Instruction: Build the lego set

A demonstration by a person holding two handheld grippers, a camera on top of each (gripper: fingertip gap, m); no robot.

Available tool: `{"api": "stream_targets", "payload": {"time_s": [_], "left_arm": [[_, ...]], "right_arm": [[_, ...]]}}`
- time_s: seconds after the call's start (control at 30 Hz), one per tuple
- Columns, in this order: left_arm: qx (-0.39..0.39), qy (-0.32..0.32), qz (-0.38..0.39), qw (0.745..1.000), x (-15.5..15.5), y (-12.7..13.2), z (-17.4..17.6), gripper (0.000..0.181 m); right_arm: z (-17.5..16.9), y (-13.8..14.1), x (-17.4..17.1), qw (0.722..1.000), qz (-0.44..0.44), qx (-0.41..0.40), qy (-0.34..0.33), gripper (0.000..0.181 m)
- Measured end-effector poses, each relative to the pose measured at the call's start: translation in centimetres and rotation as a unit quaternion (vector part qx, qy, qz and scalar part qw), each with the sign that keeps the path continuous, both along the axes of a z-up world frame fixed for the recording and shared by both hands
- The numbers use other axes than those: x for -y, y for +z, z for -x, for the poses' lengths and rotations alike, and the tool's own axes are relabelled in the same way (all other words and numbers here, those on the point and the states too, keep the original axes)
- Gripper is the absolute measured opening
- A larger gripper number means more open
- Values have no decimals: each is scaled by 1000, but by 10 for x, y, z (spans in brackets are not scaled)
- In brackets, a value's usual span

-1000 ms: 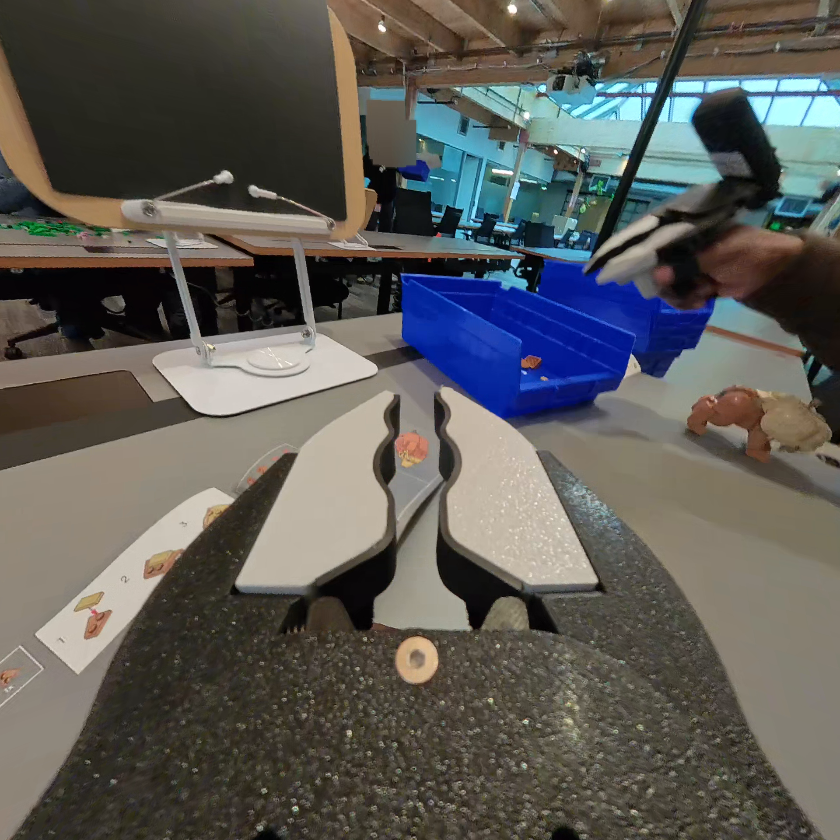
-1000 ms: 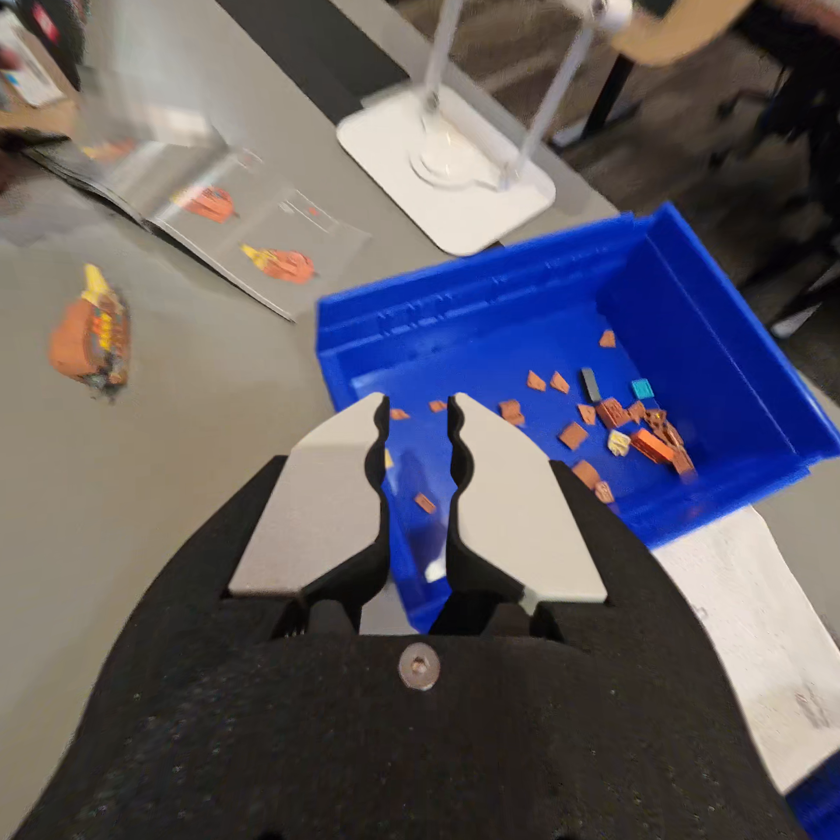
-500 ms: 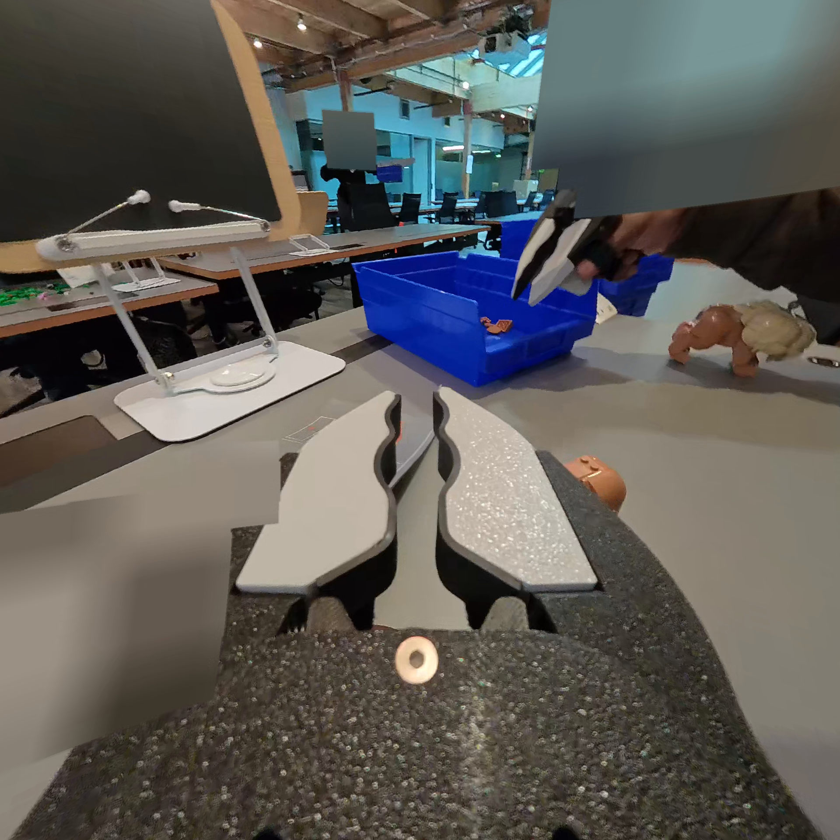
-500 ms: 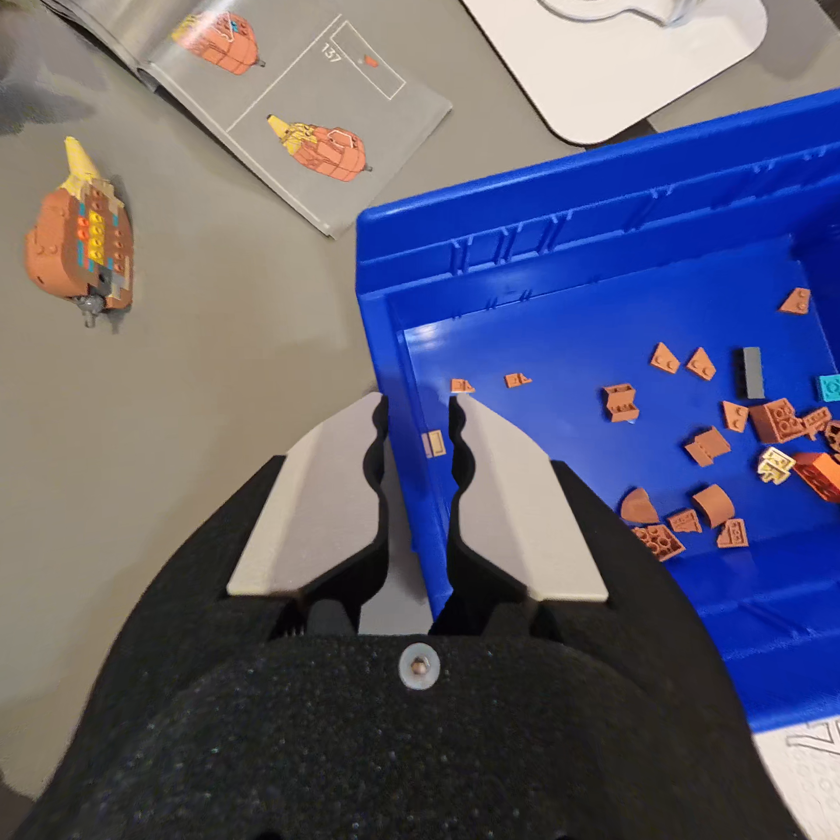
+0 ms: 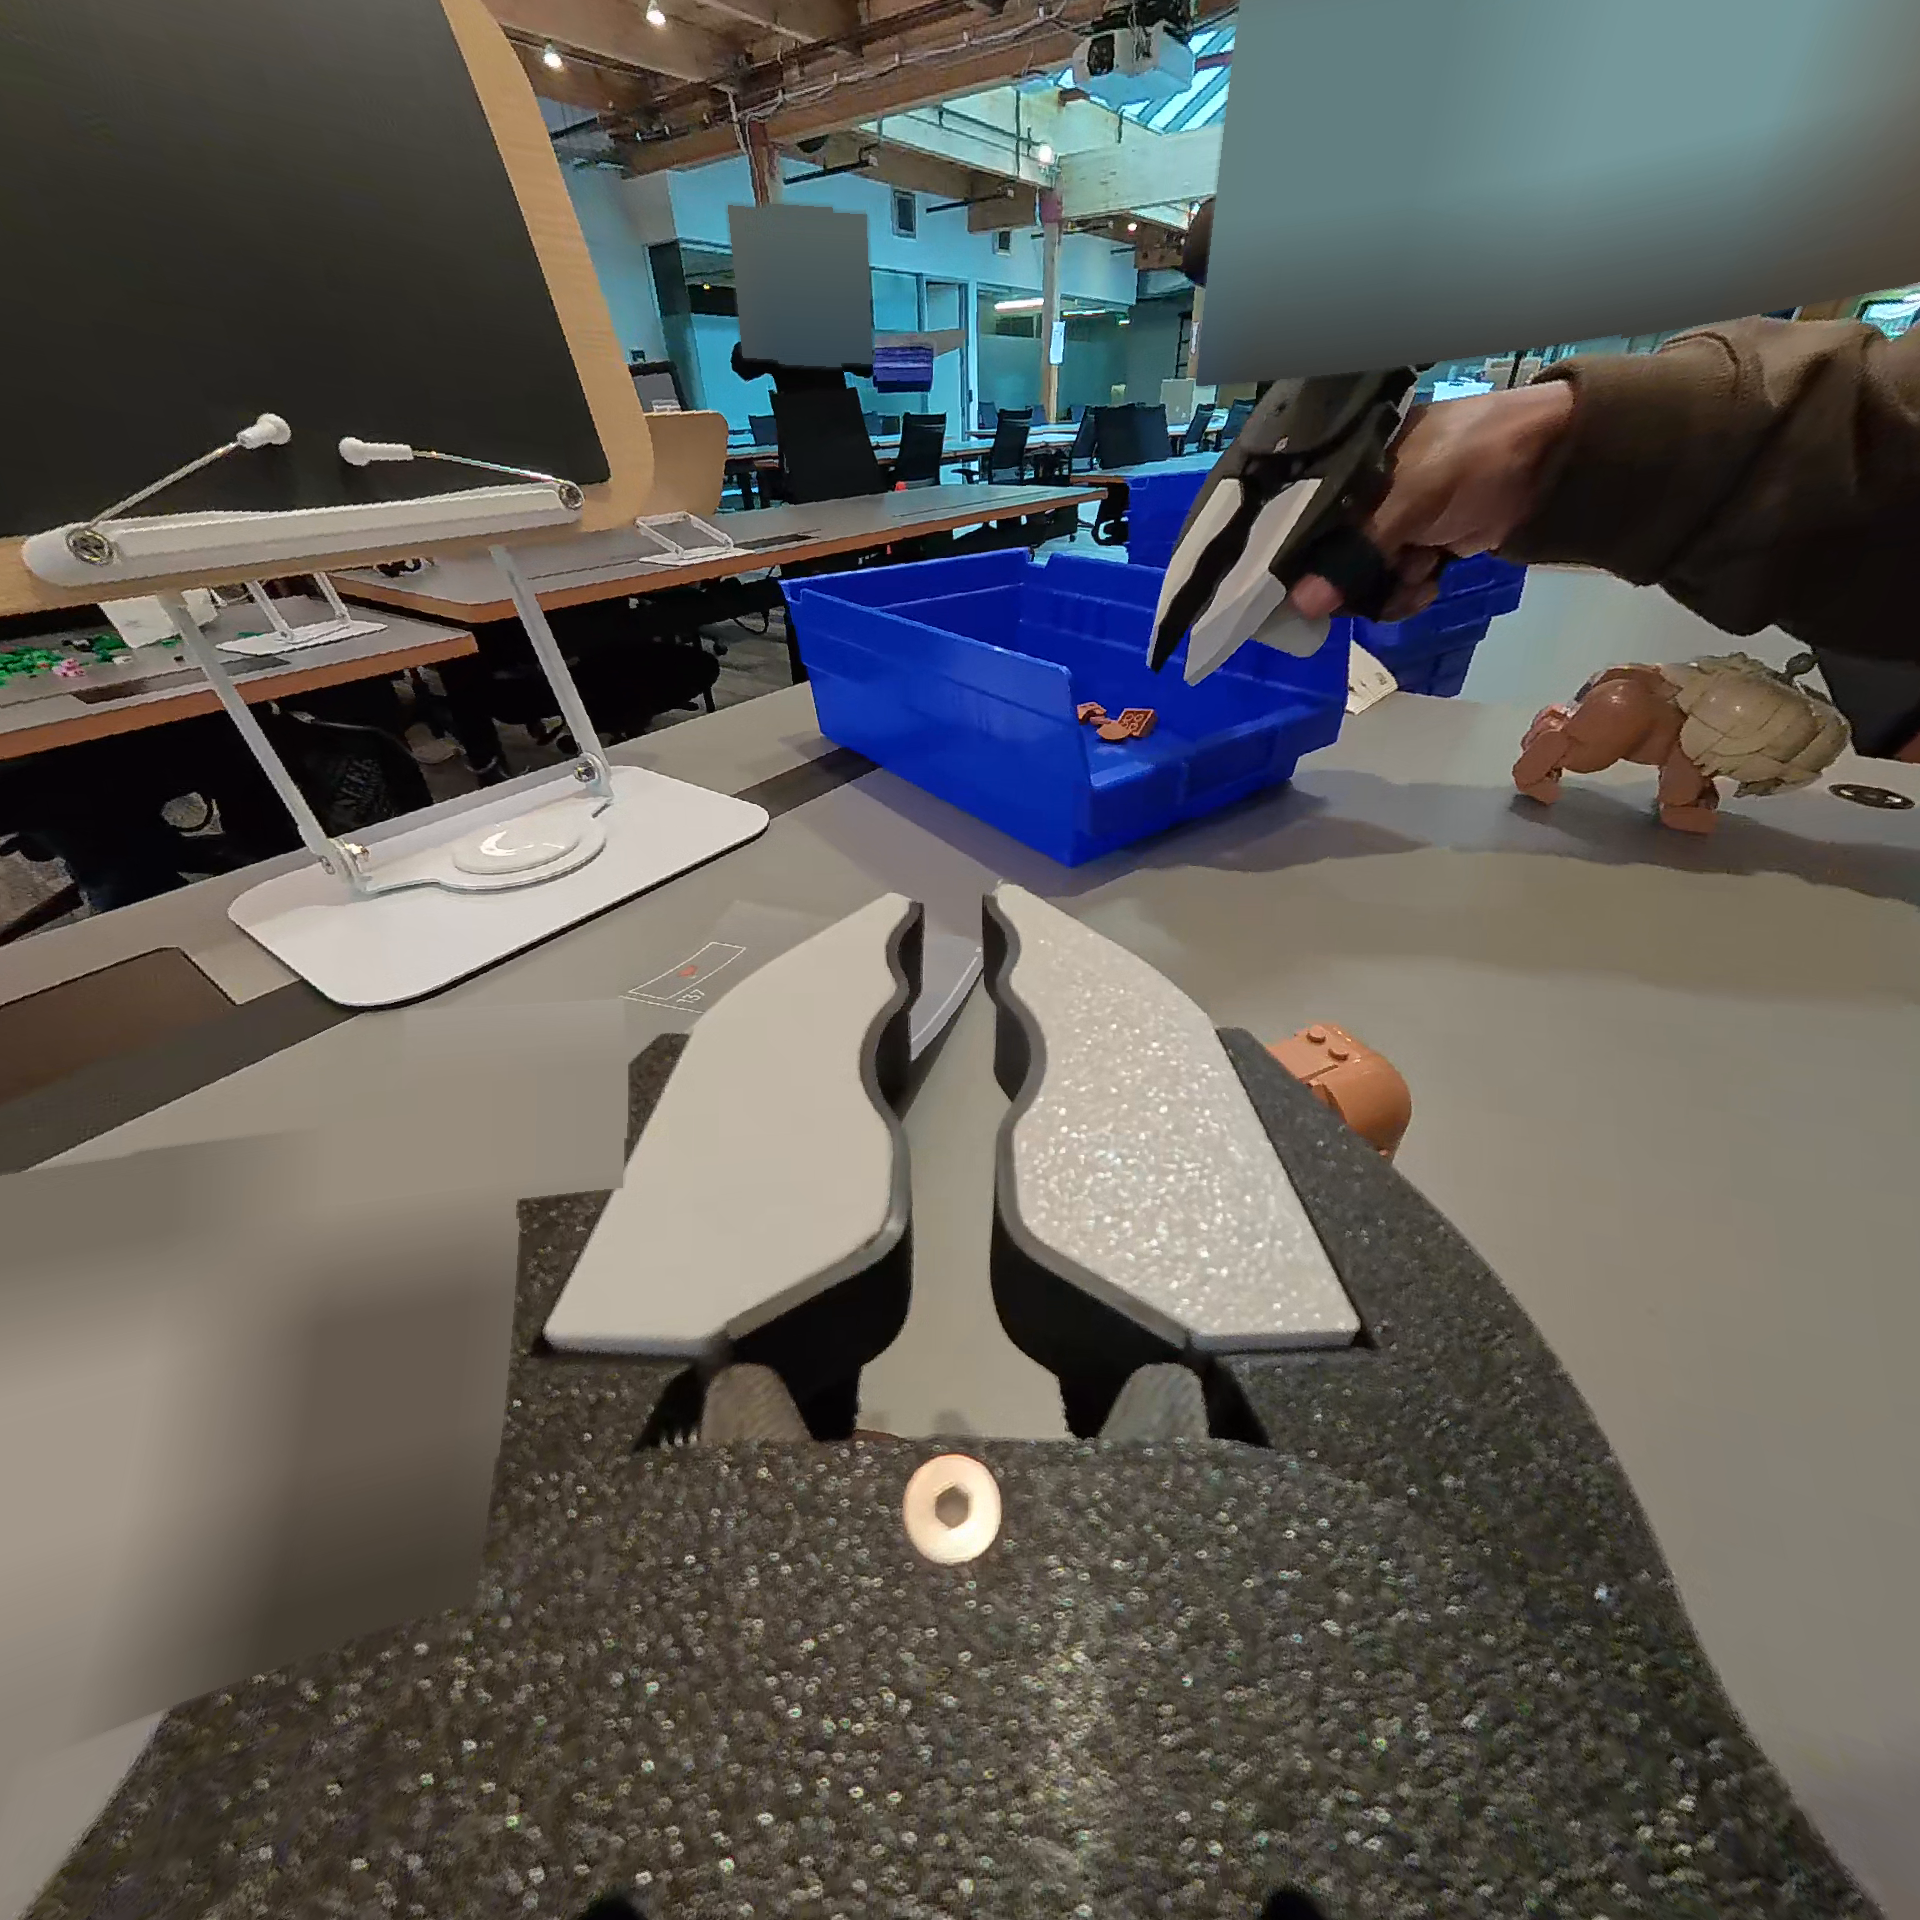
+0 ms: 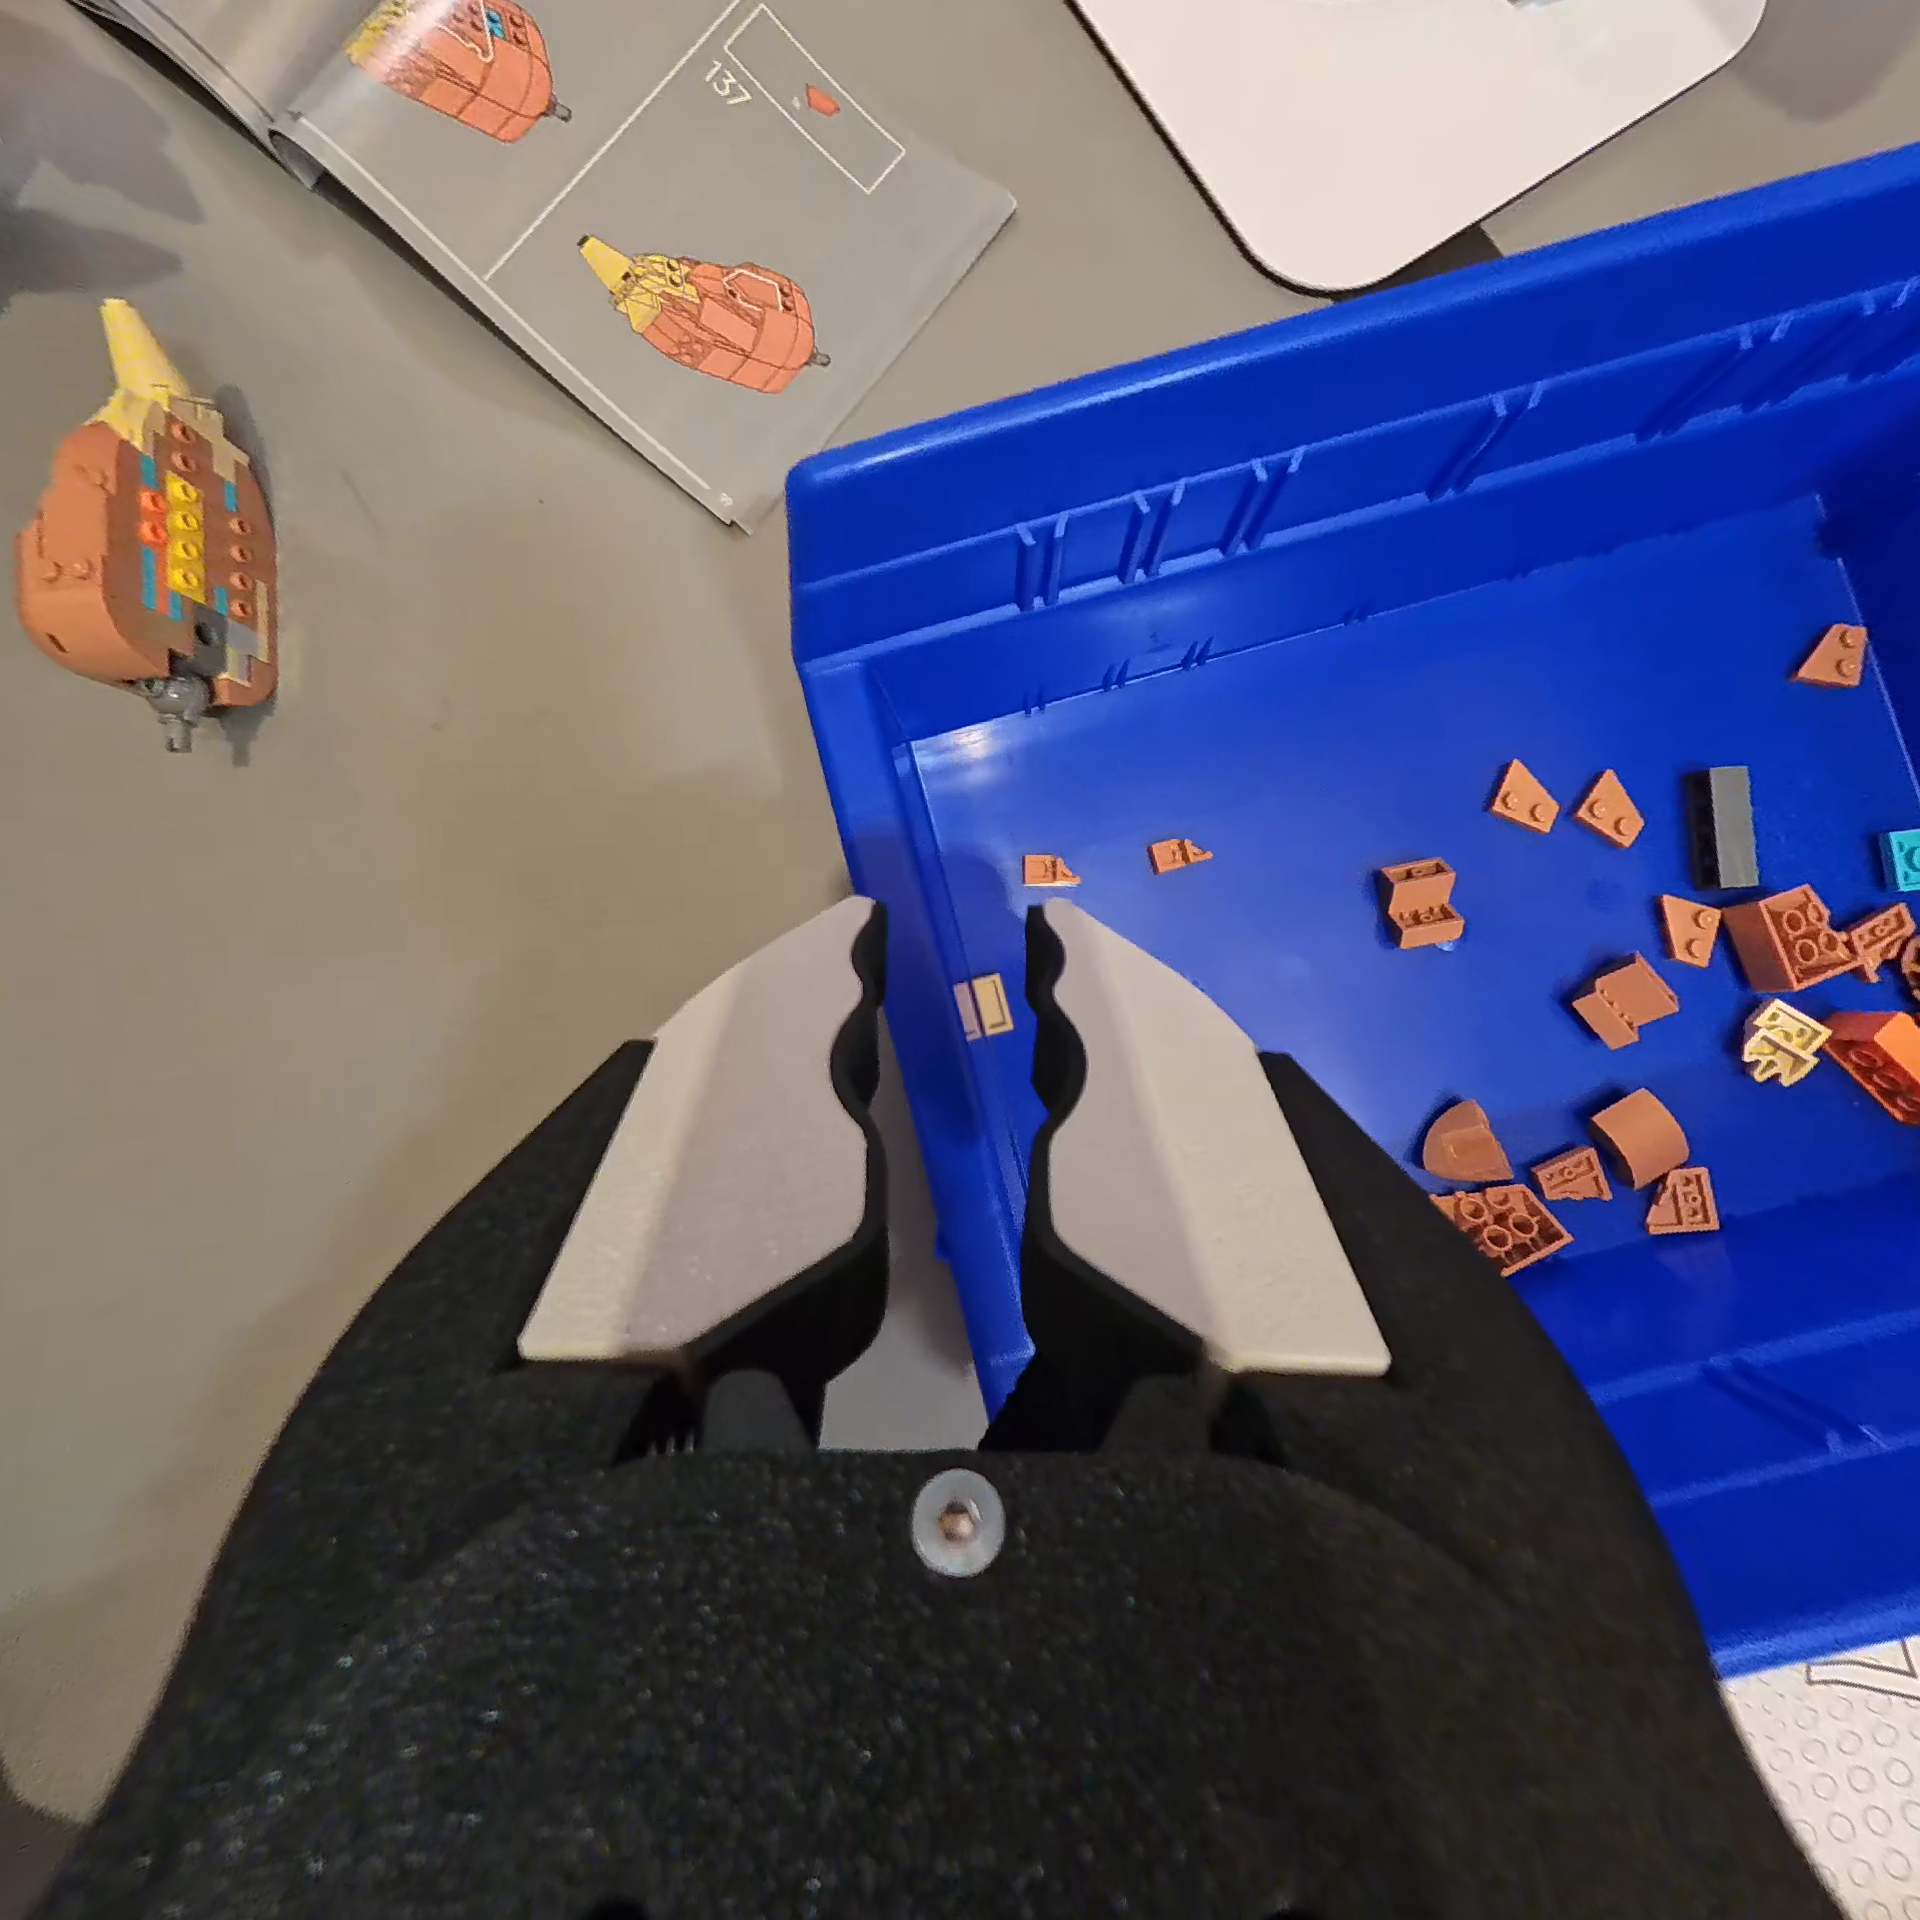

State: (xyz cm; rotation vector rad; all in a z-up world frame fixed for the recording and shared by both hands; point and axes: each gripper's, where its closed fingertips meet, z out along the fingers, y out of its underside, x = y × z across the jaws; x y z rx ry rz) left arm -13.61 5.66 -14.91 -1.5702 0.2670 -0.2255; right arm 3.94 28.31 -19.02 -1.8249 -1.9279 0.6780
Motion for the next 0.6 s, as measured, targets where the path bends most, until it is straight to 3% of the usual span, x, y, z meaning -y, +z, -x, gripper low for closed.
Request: {"api": "stream_targets", "payload": {"time_s": [0.27, 0.47, 0.6], "left_arm": [[3, 0, 10, 1000, -2, -5, 0, 10], [2, -3, 14, 1000, -3, -8, -1, 9], [2, -3, 16, 1000, -3, -9, -1, 9]], "right_arm": [[0, 1, -13, 1000, -6, 14, -3, 26], [13, 8, -65, 992, -74, 97, 11, 26], [26, -10, -106, 982, -80, 171, 15, 27]]}}
